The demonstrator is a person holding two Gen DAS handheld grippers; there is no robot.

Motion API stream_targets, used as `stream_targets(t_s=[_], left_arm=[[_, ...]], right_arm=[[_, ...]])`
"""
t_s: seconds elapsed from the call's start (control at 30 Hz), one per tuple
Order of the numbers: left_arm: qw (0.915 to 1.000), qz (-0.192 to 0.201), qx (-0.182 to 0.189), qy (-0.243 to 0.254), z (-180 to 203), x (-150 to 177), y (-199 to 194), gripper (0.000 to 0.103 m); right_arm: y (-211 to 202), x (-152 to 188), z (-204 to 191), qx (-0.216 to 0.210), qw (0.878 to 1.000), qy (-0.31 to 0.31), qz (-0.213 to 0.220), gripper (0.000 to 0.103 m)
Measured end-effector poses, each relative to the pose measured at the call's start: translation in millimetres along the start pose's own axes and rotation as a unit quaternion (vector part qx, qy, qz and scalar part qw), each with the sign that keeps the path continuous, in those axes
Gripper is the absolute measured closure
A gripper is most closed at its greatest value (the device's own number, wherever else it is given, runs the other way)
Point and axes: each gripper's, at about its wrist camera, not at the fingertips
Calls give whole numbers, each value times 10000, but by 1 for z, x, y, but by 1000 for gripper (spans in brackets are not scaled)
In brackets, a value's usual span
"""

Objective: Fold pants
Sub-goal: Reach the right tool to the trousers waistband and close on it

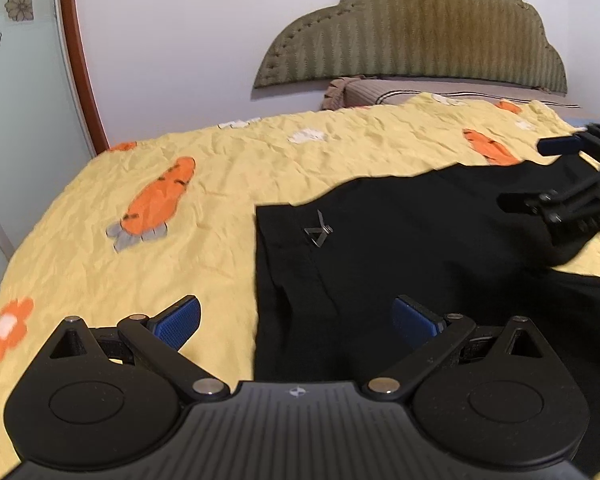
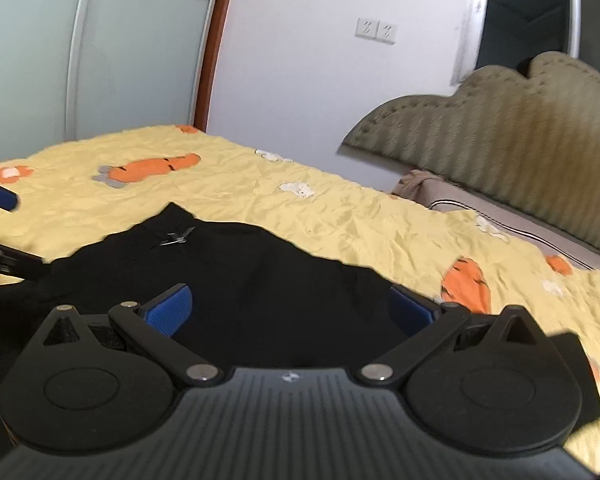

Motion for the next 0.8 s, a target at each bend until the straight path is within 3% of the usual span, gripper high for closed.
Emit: stream_targets(t_s=[0.13,0.23,0.37,0.5,0.57,0.63,0.67,0.73,0.8], left_arm=[[9997,52,-222,124,-4,-14,21,0],[9993,18,-326,175,-7,-23,37,0],[9992,-67,-353,177,-8,-27,54,0],[9992,-127,-344,161,-8,-29,68,0],[9991,-171,-365,154,-7,-29,73,0],[9990,-198,-378,155,-7,-29,77,0],[9989,-198,-387,153,-7,-29,78,0],[9990,-172,-388,131,-7,-29,77,0],[9991,-166,-381,99,-8,-29,75,0]], right_arm=[[62,-11,31,-180,9989,-136,-406,4],[108,-13,59,-280,9961,-167,-815,13],[155,-10,95,-905,9897,67,-1108,19],[189,-9,106,-1377,9807,-93,-1388,25],[200,-9,108,-1566,9757,-153,-1525,37],[212,-10,110,-1707,9696,-117,-1748,73],[215,-9,110,-1756,9669,-69,-1848,86],[209,-9,107,-1781,9674,-128,-1799,95],[194,-8,102,-1644,9729,-268,-1604,96]])
Point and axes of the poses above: each gripper's, at about its wrist camera, not at the fingertips, and y roughly the way its jaws point, z to its right, x to its underside, and after that the axes turned 6 degrees about -y, right-handed
